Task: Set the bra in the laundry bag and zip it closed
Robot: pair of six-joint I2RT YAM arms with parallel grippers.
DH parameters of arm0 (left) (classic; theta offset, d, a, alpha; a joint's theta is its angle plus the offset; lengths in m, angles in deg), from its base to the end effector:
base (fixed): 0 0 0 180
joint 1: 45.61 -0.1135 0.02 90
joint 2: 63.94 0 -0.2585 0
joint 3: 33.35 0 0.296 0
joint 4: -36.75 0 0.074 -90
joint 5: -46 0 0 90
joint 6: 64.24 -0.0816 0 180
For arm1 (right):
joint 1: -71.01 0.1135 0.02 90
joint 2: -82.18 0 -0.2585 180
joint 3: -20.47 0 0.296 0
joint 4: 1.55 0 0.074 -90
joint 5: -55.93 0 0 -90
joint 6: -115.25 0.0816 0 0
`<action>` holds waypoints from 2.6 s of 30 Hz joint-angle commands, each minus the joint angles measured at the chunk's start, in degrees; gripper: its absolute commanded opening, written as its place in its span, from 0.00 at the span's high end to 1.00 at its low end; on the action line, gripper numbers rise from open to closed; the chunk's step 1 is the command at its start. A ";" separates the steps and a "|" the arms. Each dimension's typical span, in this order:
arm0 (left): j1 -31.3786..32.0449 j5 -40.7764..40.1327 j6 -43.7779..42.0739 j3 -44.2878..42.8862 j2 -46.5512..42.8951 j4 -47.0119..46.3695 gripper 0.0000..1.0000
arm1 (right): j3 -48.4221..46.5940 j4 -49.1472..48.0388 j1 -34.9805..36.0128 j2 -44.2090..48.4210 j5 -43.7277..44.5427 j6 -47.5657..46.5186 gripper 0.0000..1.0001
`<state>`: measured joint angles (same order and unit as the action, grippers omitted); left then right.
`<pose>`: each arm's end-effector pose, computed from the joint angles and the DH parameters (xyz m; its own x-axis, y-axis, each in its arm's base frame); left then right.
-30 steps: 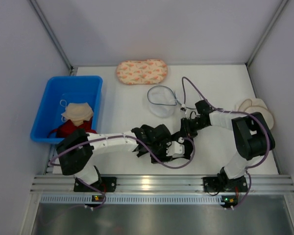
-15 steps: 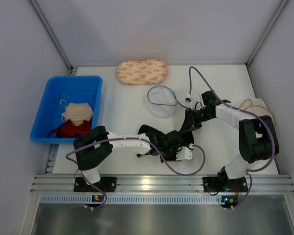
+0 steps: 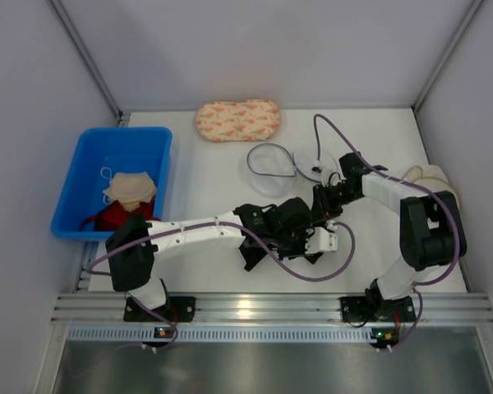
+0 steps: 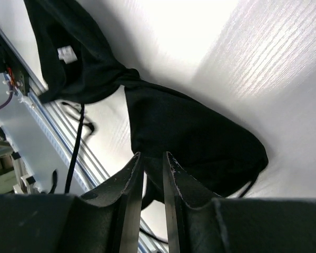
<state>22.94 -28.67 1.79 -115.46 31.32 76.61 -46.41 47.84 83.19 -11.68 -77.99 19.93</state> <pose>0.1349 -0.4023 0.1816 0.1214 0.7624 -0.6356 0.9920 -0.1150 0.0515 0.3130 0.1255 0.1081 -0.9170 -0.2662 -0.2971 -0.3985 0.6477 0.6494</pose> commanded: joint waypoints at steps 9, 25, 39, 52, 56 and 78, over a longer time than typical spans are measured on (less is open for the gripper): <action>-9.21 -1.80 -0.47 -13.60 6.85 2.42 1.00 | -1.95 1.15 -4.45 3.16 1.20 -2.67 0.75; -18.19 -1.80 9.18 -16.95 18.65 -1.97 0.79 | -0.73 3.53 -8.85 6.85 -3.89 -1.97 0.58; -35.14 14.62 29.84 1.66 -10.94 2.32 0.37 | -2.83 1.68 -16.76 -0.44 2.35 -7.07 0.43; -42.71 21.75 39.69 18.29 -12.39 7.43 0.37 | -3.62 -0.07 -15.79 -8.70 2.97 -2.07 0.36; -43.07 25.70 42.42 19.96 -9.40 4.20 0.37 | -2.48 -2.71 -15.18 -10.28 -0.02 0.22 0.35; -42.10 40.38 54.01 15.57 -4.21 -9.52 1.00 | 2.79 -6.48 -9.47 -8.44 -7.85 4.09 0.80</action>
<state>-19.74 6.91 53.22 -96.68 30.77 72.78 -44.09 43.95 71.28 -22.48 -83.48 23.17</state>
